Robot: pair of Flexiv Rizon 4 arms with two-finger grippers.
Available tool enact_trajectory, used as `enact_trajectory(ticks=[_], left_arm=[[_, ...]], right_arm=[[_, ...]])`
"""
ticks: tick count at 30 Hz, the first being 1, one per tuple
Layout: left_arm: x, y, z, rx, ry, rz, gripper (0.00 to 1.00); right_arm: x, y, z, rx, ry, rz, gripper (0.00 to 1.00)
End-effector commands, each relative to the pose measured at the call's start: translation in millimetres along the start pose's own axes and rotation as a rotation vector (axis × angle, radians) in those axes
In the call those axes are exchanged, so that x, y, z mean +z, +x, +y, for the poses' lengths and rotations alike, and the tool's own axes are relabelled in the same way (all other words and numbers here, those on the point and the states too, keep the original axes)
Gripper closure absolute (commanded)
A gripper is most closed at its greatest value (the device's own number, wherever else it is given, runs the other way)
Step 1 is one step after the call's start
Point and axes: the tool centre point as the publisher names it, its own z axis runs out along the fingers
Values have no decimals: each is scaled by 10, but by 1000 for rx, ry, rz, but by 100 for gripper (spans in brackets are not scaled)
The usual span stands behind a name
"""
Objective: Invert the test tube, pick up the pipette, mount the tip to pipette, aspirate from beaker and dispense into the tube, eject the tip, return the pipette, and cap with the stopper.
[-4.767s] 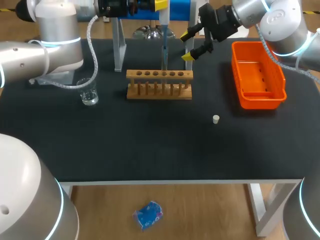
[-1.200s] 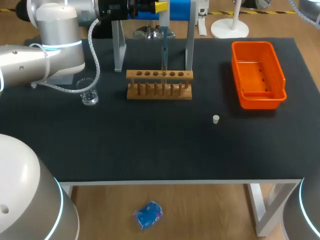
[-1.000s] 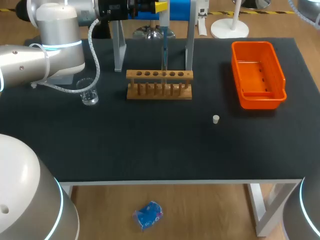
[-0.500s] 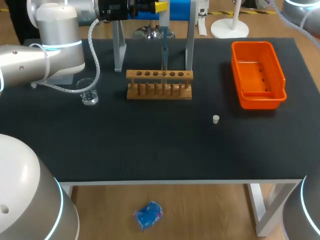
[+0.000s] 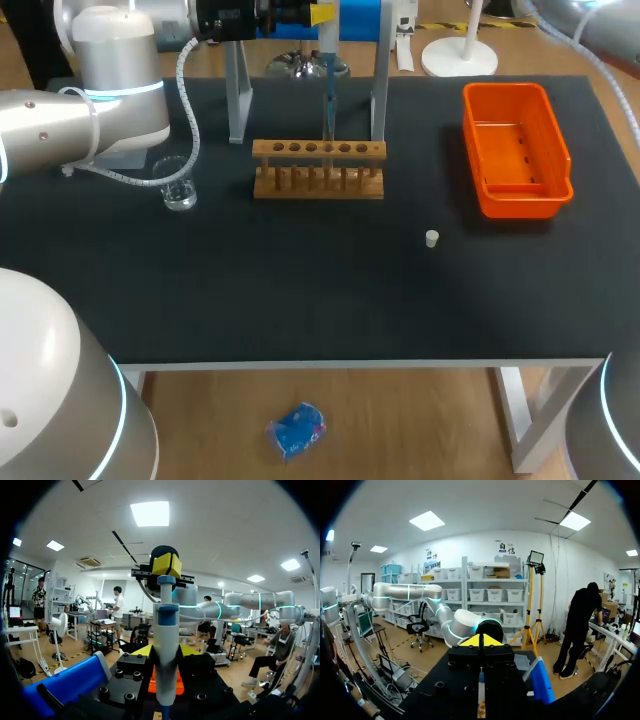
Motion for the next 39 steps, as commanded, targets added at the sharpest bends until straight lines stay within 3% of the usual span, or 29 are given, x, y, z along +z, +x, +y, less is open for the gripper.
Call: enact_trajectory(ticks=[1,16,39], left_arm=[[1,9,-2,1,1,-2,100],[1,9,-2,1,1,-2,100],[1,9,-2,1,1,-2,100]], right_arm=[[65,-62,19,-2,3,34,100],[225,60,-89,21,-29,78,100],[294,-4,-156,42,-63,98,100]])
